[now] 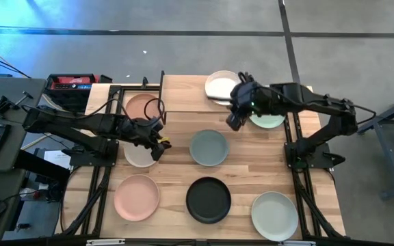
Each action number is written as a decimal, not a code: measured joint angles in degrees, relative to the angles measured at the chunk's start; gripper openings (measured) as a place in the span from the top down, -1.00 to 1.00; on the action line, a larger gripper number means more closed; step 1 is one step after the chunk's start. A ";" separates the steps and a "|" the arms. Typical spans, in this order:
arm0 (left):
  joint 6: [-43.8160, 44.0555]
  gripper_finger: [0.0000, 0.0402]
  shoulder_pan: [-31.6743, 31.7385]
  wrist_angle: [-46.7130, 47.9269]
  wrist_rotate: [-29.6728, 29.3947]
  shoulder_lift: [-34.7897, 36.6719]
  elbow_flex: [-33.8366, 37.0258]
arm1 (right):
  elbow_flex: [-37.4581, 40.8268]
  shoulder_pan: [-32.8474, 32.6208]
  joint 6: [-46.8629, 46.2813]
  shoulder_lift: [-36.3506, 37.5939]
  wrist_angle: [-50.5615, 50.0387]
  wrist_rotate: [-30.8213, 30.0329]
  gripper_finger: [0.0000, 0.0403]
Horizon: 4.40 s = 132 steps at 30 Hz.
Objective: Place and stack plates onto a shelf
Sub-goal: Stack the light brown plate on top of the other white plate on the shelf
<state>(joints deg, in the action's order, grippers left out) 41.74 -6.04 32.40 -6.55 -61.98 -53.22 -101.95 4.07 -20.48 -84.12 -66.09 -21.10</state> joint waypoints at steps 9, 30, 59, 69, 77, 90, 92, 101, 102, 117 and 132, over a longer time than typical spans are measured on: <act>-0.40 0.59 0.00 2.55 -1.17 0.00 0.00 | 0.02 8.19 1.61 -0.61 -1.94 4.33 0.61; 5.82 0.59 -0.02 14.82 -4.74 -0.86 -0.02 | 0.02 14.22 1.42 -1.62 -5.53 15.93 0.61; 22.86 0.59 -6.14 16.22 -5.02 -21.52 -0.04 | 0.02 9.25 1.01 -1.60 -5.77 17.00 0.61; 26.69 0.59 -6.14 16.50 -5.00 -27.67 -0.02 | 0.02 9.25 0.82 -1.57 -5.91 17.00 0.61; 28.18 0.59 -6.12 16.69 -5.00 -30.64 -0.02 | 0.02 9.25 0.82 -1.57 -5.97 17.00 0.61; 28.58 0.59 -6.12 16.92 -3.45 -34.31 -0.02 | 0.02 9.25 0.91 -1.55 -6.12 17.00 0.61; 28.57 0.59 -6.12 16.86 -3.47 -34.72 -0.02 | 0.02 9.25 0.95 -1.55 -6.12 17.00 0.61; 27.02 0.82 -6.10 17.28 -2.41 -36.38 -0.02 | 0.02 9.25 0.99 -1.55 -6.13 17.00 0.61; 26.81 0.85 -6.10 17.31 -2.33 -36.37 -0.02 | 0.02 9.25 0.99 -1.55 -6.12 17.00 0.61; 17.82 0.99 -7.70 18.58 -0.69 -36.41 -2.51 | 0.02 9.25 0.85 -1.55 -6.12 17.00 0.61; 6.23 1.00 -15.88 34.35 -2.98 -36.39 -16.63 | 0.02 9.25 -1.61 -1.55 -6.12 17.00 0.61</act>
<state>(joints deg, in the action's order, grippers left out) 47.98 -21.92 66.76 -9.53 -98.37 -69.85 -101.93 13.32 -22.08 -85.67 -72.20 -4.10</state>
